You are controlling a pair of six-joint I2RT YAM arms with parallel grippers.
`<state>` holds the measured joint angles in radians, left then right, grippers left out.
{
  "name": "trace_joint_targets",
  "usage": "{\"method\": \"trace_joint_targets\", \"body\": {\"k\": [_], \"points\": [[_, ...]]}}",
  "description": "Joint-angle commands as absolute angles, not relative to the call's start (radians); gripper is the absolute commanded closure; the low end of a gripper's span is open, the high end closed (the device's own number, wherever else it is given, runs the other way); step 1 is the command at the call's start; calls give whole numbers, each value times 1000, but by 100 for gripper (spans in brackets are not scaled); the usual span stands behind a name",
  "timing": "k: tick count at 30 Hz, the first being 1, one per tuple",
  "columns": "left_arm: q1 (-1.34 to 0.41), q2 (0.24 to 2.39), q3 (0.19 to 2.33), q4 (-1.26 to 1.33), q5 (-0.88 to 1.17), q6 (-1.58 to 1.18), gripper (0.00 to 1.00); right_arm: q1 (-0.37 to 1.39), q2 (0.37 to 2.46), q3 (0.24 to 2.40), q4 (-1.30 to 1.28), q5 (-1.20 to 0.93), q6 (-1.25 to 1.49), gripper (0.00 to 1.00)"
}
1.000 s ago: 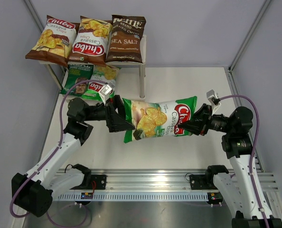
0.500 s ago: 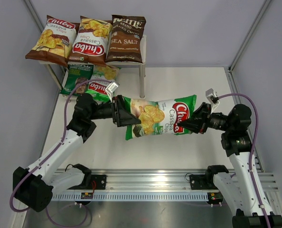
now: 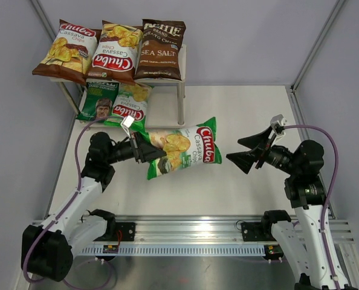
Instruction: Place and organize the chips bags onto the shelf
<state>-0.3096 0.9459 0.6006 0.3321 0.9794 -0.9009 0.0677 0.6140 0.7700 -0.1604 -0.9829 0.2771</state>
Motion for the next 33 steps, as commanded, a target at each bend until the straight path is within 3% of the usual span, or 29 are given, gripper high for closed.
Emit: {"method": "trace_joint_targets", "body": {"k": [1, 6, 16, 23, 33], "points": [[-217, 875, 530, 385, 959, -957, 81, 72, 588, 815, -209, -721, 248, 1], [-72, 786, 494, 229, 930, -904, 82, 74, 603, 804, -224, -529, 294, 1], [201, 661, 515, 52, 720, -972, 83, 74, 600, 802, -242, -508, 295, 1], [215, 636, 443, 402, 497, -1155, 77, 74, 598, 788, -203, -540, 334, 1], [74, 951, 515, 738, 192, -1223, 75, 74, 548, 784, -187, -575, 348, 1]]}}
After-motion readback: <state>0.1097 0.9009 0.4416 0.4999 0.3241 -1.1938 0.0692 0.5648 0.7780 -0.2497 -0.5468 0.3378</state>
